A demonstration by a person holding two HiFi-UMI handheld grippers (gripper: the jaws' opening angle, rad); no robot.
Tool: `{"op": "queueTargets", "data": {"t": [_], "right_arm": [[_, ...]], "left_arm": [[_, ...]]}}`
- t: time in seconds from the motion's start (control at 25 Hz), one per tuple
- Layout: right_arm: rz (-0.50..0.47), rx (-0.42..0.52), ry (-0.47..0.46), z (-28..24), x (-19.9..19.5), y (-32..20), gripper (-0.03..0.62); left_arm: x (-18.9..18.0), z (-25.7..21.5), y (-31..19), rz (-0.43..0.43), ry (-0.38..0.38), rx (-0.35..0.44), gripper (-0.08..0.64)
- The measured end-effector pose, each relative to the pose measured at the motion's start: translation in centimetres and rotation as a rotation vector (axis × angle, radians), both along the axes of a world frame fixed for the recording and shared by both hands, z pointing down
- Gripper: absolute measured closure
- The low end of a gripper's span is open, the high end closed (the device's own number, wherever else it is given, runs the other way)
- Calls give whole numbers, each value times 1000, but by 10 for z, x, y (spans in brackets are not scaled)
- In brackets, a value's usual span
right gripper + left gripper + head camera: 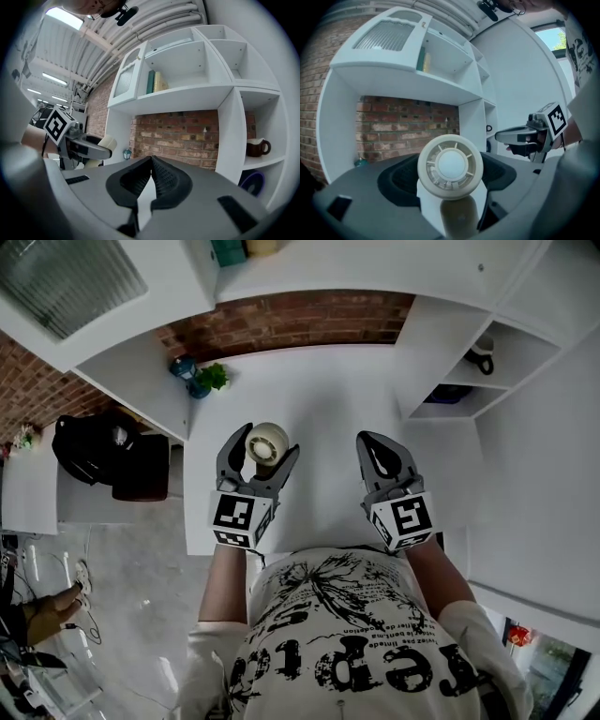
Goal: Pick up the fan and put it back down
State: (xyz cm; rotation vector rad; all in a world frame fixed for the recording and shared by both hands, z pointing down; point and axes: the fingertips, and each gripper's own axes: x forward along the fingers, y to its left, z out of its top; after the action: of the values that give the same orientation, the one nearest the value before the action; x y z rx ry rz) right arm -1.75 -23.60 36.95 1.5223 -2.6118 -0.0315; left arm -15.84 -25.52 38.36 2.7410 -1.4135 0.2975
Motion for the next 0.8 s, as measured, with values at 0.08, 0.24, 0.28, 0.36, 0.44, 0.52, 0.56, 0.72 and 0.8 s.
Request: {"op": "queueTargets", "data": {"t": [0.08, 0.24, 0.28, 0.36, 0.44, 0.52, 0.56, 0.72, 0.8], "right_arm": [[8, -23, -7, 9, 5, -4, 578], [30, -88, -15, 29, 14, -12, 577], [34, -102, -16, 34, 17, -15, 578], [40, -125, -17, 43, 22, -23, 577], [45, -148, -16, 54, 26, -30, 577], [46, -169, -11, 65, 28, -35, 577], [45, -179, -7, 70, 29, -37, 577], [48, -222, 1, 92, 33, -45, 577], [52, -245, -11, 101, 35, -50, 577]], "left_arm": [[6, 26, -10, 10, -16, -53, 181], [18, 81, -22, 26, -75, -188, 181], [22, 93, -25, 28, -87, -216, 181], [30, 115, -32, 31, -103, -265, 181], [36, 140, -37, 30, -124, -319, 181], [40, 168, -41, 27, -150, -382, 181], [41, 182, -43, 24, -157, -415, 181], [44, 225, -47, 9, -174, -517, 181], [45, 242, -48, 9, -196, -557, 181]]}}
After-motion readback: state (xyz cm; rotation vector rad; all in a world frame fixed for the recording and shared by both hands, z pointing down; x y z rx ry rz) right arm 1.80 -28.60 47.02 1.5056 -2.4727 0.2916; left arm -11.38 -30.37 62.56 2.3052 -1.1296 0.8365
